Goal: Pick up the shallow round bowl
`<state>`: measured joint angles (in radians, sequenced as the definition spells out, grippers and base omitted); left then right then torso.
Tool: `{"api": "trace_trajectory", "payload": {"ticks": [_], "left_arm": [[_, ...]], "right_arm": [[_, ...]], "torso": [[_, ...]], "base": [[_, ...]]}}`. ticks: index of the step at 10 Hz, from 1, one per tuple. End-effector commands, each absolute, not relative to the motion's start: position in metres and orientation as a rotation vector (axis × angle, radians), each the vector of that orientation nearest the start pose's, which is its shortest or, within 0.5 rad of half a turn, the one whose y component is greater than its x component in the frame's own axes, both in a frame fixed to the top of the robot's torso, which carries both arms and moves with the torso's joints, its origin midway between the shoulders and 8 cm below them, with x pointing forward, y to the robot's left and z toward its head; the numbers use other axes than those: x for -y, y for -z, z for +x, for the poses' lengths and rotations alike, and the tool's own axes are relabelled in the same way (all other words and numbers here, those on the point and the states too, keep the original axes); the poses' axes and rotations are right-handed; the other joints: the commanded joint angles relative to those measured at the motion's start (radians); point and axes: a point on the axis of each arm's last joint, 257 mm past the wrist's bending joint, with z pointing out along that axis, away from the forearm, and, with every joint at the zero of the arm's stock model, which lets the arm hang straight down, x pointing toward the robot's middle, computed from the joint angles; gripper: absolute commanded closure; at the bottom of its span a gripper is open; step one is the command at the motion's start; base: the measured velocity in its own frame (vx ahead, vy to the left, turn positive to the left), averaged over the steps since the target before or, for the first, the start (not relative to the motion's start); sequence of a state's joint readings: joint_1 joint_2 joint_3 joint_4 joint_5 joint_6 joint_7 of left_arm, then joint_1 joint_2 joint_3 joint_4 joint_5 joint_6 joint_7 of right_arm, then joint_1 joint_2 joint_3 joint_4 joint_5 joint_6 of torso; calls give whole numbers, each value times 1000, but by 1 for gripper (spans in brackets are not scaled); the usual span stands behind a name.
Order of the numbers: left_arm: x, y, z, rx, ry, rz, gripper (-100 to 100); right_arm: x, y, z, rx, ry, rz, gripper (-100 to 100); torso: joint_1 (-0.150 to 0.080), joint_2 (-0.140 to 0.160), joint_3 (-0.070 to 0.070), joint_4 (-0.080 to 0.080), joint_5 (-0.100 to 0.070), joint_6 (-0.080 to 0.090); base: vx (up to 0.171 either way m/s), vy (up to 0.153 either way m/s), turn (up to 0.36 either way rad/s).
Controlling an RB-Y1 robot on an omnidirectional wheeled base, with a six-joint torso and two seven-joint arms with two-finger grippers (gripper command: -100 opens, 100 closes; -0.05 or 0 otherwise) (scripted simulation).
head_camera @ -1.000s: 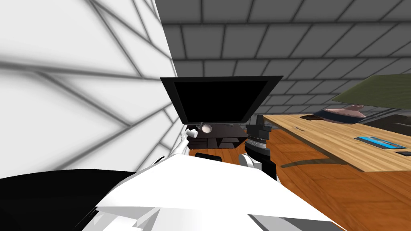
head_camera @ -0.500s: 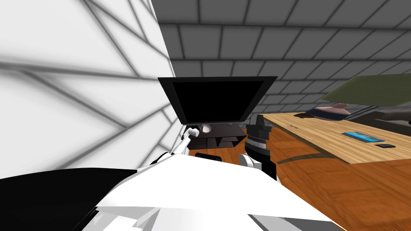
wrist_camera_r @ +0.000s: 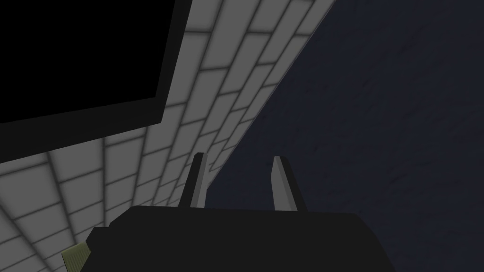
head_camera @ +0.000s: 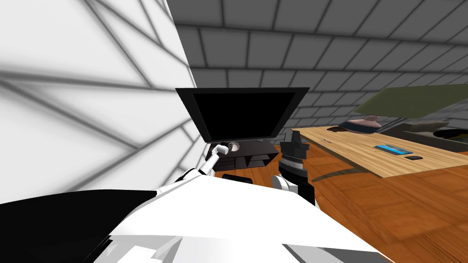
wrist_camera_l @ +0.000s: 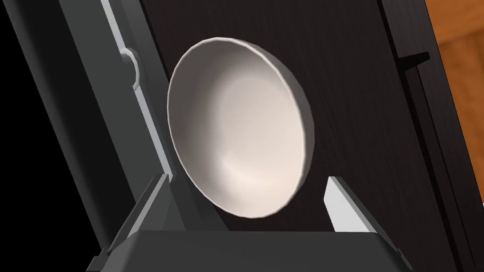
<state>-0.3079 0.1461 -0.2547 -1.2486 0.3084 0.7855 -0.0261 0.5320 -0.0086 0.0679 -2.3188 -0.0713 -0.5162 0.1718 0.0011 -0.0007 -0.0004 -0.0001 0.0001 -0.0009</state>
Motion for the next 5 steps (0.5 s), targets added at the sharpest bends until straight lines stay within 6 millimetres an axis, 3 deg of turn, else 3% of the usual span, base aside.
{"api": "trace_trajectory", "payload": {"ticks": [1, 5], "left_arm": [[-115, 431, 503, -2176, 787, -1599, -100], [-119, 462, 481, -2321, 614, -1614, -100]], "right_arm": [[267, -34, 333, -601, -1250, 624, 0], [267, -34, 333, -601, -1250, 624, 0]], "torso": [[0, 0, 0, 0, 0, 0], [1, -2, -1, 0, 0, 0]], "base": [[14, 16, -72], [33, 26, -97]]}}
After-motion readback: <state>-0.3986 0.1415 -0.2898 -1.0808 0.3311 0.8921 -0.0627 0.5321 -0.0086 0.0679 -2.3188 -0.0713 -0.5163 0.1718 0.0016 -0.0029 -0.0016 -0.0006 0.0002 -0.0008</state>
